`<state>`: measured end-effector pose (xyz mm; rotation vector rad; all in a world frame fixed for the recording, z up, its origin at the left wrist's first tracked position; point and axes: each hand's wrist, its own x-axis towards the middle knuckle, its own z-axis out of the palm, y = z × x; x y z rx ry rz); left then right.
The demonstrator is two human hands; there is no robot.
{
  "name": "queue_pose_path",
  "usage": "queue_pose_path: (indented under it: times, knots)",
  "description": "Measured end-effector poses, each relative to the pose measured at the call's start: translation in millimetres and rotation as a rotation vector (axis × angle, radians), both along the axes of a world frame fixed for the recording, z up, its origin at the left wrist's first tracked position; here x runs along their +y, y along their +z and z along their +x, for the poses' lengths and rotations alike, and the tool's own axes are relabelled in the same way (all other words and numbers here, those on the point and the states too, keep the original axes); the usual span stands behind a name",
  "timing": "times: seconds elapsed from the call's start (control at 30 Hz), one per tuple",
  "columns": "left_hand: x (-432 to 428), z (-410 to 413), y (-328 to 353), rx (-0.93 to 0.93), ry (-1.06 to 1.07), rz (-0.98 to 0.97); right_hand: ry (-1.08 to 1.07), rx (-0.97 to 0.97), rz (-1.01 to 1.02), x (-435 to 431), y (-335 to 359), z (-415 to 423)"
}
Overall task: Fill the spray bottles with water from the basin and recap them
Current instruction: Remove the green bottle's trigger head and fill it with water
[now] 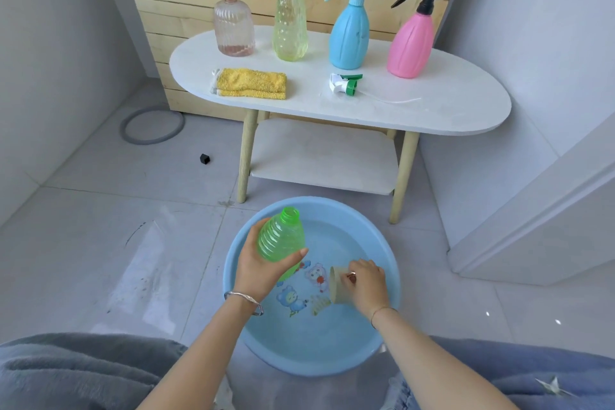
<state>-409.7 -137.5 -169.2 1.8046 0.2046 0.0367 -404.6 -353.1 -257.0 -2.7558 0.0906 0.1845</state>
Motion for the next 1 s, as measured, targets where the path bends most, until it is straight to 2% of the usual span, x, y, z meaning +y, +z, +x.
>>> queue_pose_path:
  times: [0.1,0.33,0.5,0.7,1.0]
  knots:
    - [0,2,1,-0.010,0.011,-0.004,0.075,0.007,-0.100,-2,-10,-6]
    - [0,5,2,-0.043,0.018,-0.004,0.110,0.103,-0.013,13,-25,-9]
    - [2,5,0,-0.024,0.040,-0.006,0.063,0.186,0.152,26,-29,-10]
    - [3,6,3,-0.031,0.065,-0.022,-0.306,0.202,0.679,31,-16,-14]
    - [2,3,17,-0.093,0.098,-0.092,-0.448,0.045,0.894,12,65,6]
